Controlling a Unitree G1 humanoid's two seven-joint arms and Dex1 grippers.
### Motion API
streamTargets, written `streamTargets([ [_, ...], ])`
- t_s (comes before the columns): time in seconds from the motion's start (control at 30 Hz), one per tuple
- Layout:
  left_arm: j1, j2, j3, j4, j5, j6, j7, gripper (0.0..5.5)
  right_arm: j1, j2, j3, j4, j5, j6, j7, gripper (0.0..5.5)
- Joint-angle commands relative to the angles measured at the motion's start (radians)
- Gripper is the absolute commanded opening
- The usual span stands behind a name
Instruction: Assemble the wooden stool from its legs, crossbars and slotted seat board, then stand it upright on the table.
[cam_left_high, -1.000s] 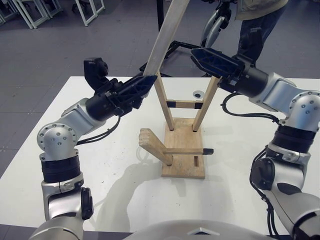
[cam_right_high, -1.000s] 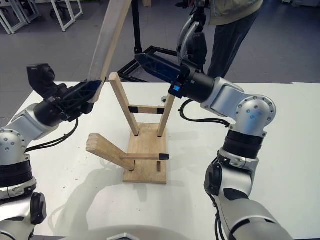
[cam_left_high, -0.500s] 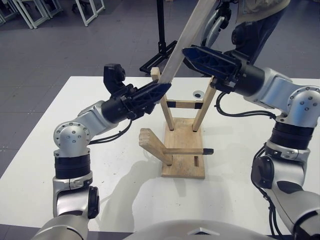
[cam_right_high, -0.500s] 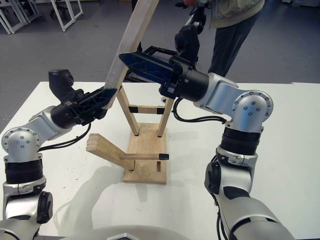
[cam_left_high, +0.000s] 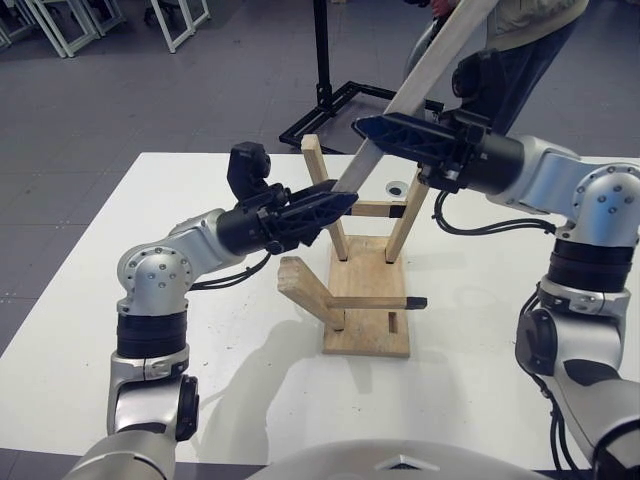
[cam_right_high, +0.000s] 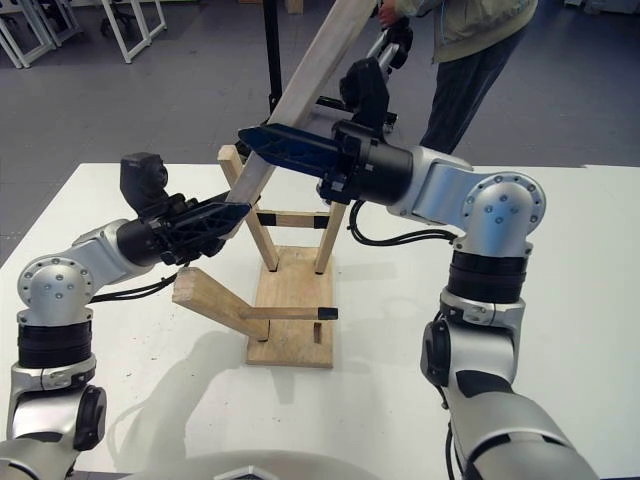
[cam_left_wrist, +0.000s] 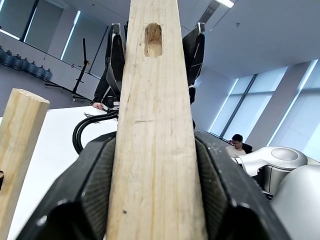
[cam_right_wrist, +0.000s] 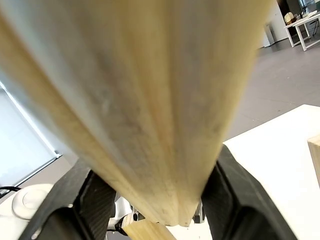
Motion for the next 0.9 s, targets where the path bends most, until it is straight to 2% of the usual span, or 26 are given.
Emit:
streamTargets([
  [0.03, 0.014, 0.028, 0.011, 0.004, 0.039, -0.001, 0.0, 2.07, -0.012, -0.073, 0.019, -0.008, 0.003, 0.039, 0.098, 2.21],
  [0.1, 0.012, 0.029, 0.011, 0.005, 0.058, -0.01, 0.008, 2.07, -0.003, -0.096, 0.026, -0.009, -0.009, 0.04, 0.121, 2.2],
  [0.13, 0.008, 0.025, 0.018, 0.01, 0.056, -0.008, 0.019, 2.43, 0.002, -0.099, 0.028, -0.009, -0.015, 0.037, 0.126, 2.2],
  [0.4, 0.015, 0.02, 0.064, -0.007, 0.033, 0.006, 0.06, 3.86, 0.019, -0.101, 0.018, 0.011, -0.072, -0.014, 0.122, 2.04],
  [0.5, 0.011, 0.027, 0.109, -0.075, 0.011, -0.002, 0.133, 4.5, 0.03, -0.133, 0.029, 0.025, -0.147, -0.068, 0.138, 2.04],
  [0.57, 0.014, 0.061, 0.148, -0.171, -0.016, 0.011, 0.201, 4.87, 0.102, -0.22, 0.047, -0.029, -0.208, -0.092, 0.195, 2.04],
  [0.73, 0.02, 0.189, 0.254, -0.351, -0.148, 0.043, 0.38, 4.94, 0.311, -0.375, 0.062, -0.179, -0.299, -0.142, 0.295, 2.04],
  [0.9, -0.004, 0.299, 0.213, -0.447, -0.186, 0.077, 0.54, 4.94, 0.495, -0.422, 0.078, -0.27, -0.389, -0.233, 0.315, 2.04],
])
